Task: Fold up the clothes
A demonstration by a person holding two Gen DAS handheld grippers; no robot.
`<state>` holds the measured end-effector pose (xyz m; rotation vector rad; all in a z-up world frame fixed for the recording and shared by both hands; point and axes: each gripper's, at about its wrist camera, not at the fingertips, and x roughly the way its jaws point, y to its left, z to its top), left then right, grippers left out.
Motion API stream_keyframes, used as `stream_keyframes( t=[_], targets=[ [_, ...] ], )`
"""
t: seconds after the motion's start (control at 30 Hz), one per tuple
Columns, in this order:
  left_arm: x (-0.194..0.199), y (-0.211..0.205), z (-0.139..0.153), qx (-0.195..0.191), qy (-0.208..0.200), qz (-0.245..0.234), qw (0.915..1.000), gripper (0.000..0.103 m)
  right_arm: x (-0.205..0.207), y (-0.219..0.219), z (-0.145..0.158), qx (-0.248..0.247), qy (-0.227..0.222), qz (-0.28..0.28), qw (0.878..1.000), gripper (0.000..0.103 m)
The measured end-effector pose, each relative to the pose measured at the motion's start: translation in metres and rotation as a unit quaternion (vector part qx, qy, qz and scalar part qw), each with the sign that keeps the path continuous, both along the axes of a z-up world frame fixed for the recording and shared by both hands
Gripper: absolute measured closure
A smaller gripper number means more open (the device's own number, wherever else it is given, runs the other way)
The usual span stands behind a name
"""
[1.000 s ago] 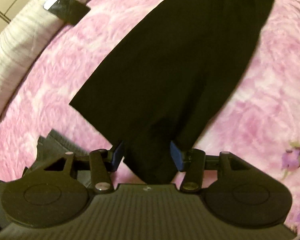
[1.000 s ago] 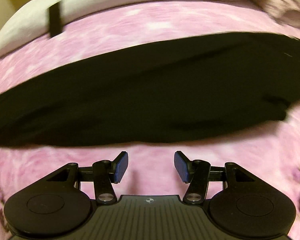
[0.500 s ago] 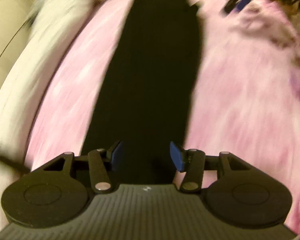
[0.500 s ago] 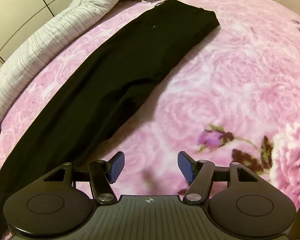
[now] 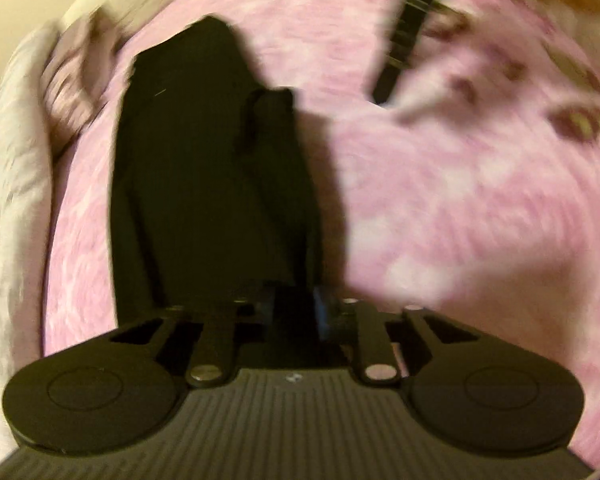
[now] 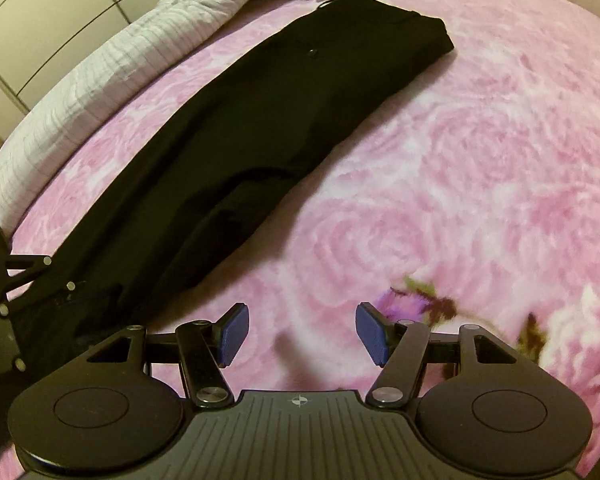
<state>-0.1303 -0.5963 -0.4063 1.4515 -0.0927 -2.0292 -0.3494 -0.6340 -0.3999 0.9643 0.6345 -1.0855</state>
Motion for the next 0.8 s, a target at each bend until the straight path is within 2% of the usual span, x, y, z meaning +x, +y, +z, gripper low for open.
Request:
stream_keyframes(
  t=[0.07, 0.17, 0.33, 0.47, 0.6, 0.73, 0.8],
  targets=[
    [0.019, -0.018, 0.018, 0.032, 0.048, 0.065, 0.9962, 0.095, 0.005, 0.001, 0.000, -0.001, -0.007, -0.004, 1.000, 0.040],
    [0.041, -0.043, 0.032, 0.041, 0.081, 0.122, 0.9884, 0.096, 0.019, -0.001, -0.001, -0.003, -0.019, -0.003, 1.000, 0.038],
    [0.054, -0.067, 0.035, 0.031, 0.095, 0.148, 0.9838, 0.099, 0.051, -0.011, -0.004, -0.025, -0.021, 0.001, 0.999, 0.031],
    [0.055, -0.070, 0.040, 0.028, 0.109, 0.149, 0.9825, 0.099, 0.073, -0.027, -0.013, -0.036, -0.029, -0.025, 0.999, 0.030],
    [0.057, -0.062, 0.042, 0.016, 0.112, 0.131, 0.9848, 0.099, 0.095, -0.045, -0.024, -0.052, 0.002, -0.050, 0.997, 0.030],
    [0.053, -0.048, 0.037, 0.010, 0.105, 0.095, 0.9899, 0.099, 0.091, -0.058, -0.029, -0.071, 0.018, -0.094, 0.993, 0.031],
    [0.048, -0.039, 0.032, 0.009, 0.098, 0.073, 0.9925, 0.099, 0.070, -0.050, -0.020, -0.086, 0.048, -0.149, 0.984, 0.037]
  ],
)
